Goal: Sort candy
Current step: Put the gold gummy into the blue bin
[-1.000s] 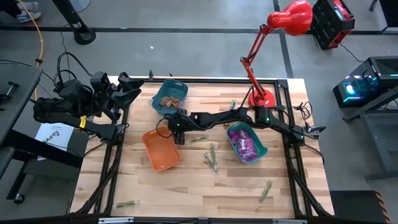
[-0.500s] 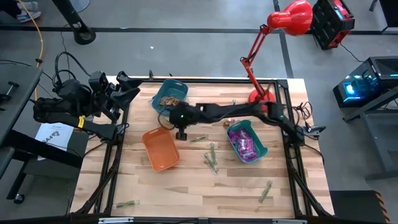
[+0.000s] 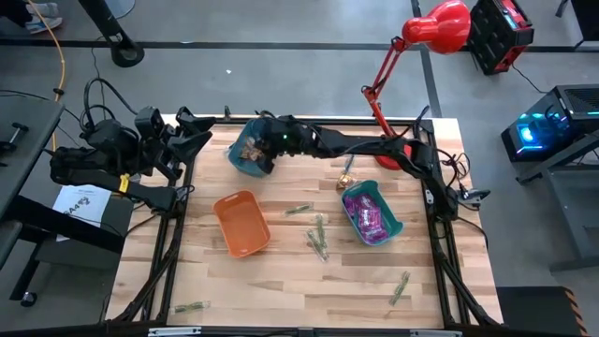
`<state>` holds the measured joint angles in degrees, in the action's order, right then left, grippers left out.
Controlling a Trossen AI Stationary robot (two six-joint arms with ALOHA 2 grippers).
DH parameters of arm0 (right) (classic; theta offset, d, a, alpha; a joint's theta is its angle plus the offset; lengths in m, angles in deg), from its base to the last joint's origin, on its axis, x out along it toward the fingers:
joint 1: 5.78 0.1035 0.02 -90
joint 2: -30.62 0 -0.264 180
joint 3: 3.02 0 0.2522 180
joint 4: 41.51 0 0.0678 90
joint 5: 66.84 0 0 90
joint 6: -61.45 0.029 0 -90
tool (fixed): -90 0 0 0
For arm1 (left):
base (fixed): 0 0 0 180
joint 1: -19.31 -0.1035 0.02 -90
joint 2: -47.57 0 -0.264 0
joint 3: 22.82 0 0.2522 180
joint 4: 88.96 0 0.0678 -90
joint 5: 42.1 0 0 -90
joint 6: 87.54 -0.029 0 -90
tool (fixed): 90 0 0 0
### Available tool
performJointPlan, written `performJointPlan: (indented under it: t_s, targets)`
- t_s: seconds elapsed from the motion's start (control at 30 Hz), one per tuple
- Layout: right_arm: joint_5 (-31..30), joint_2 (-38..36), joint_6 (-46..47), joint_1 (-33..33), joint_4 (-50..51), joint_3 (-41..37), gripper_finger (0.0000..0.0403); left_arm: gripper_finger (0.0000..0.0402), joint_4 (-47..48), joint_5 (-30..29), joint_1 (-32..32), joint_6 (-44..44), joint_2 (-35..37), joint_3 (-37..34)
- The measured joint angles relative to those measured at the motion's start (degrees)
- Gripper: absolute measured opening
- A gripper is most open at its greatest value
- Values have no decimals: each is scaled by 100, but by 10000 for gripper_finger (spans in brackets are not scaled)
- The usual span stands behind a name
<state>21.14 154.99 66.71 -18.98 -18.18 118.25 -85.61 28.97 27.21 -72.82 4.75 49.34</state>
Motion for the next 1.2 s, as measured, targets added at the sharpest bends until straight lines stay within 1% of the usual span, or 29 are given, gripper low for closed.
performJointPlan:
  t_s: [0.1,0.17,0.23,0.33,0.43,0.6,0.77,0.9,1.07,1.2]
  targets:
    - [-2,47,427,-97,-75,0,84,216,2,0,0,0,-3,0]
    - [-376,49,595,-107,-76,0,121,216,12,0,0,2,-3,0]
    - [-705,14,567,-107,-9,0,156,216,13,1,0,2,-1,0]
    - [-730,-178,245,-129,542,0,199,216,29,4,0,4,-1,0]
    - [-712,-383,19,-184,1477,11,226,216,34,15,0,0,-1,0]
    - [-630,-394,-27,-454,3737,-16,236,216,128,15,0,-13,-1,0]
    - [-479,-449,51,-634,4952,-563,236,216,253,15,0,-30,-3,0]
    - [-261,-480,385,-679,5772,-1162,236,216,321,19,0,-21,-3,0]
    - [-217,-475,760,-661,5816,-1978,236,216,317,24,0,2,-2,0]
    - [-96,-477,893,-551,5507,-2396,236,216,317,29,0,2,-2,0]
